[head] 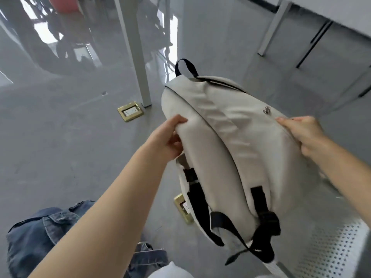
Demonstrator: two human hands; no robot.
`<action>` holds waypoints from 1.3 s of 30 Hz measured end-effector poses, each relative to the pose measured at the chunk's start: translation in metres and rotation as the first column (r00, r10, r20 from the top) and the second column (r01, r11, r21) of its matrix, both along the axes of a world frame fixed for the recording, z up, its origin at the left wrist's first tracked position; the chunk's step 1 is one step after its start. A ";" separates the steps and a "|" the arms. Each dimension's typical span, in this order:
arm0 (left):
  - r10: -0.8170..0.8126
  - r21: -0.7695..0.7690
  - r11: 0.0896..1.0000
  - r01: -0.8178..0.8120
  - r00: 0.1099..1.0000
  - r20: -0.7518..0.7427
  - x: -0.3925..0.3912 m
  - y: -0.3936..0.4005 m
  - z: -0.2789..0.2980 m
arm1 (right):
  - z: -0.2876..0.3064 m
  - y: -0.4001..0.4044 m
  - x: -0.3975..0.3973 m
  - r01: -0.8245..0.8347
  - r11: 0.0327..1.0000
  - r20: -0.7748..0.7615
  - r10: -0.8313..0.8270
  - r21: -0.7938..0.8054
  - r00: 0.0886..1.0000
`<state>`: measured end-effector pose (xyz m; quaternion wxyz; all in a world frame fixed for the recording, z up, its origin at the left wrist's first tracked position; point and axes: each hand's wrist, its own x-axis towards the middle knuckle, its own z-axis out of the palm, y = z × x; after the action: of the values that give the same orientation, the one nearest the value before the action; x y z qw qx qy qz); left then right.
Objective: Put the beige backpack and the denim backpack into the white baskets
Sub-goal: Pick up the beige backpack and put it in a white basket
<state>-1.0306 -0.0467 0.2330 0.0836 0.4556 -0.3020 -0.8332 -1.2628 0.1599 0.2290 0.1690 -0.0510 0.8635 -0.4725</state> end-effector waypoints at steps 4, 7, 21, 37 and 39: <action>-0.015 -0.059 0.998 0.007 0.990 -0.139 -0.047 0.004 0.003 | -0.012 0.002 -0.040 0.081 0.991 -0.025 -0.084 -0.107 0.996; -0.075 -0.144 0.988 0.049 0.981 -0.181 -0.067 0.015 -0.012 | -0.040 0.007 -0.056 0.105 0.993 -0.101 -0.110 -0.058 0.989; -0.452 -0.869 0.391 0.304 0.886 0.106 -0.118 0.123 -0.055 | 0.004 0.006 0.025 -0.142 0.942 0.279 0.230 -0.304 0.932; -0.669 -0.417 -0.016 0.909 0.301 0.680 -0.034 0.128 -0.114 | -0.004 0.048 0.033 0.267 0.947 0.047 -0.263 -0.180 0.964; -0.533 -0.506 -0.064 0.860 0.400 0.746 -0.038 0.136 -0.123 | -0.001 0.048 0.039 0.275 0.924 0.036 -0.276 -0.265 0.961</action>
<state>-1.0684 0.0897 0.1105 -0.1982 0.2365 -0.8758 -0.3712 -1.2236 0.2080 0.2284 0.0916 0.0480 0.7906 -0.6035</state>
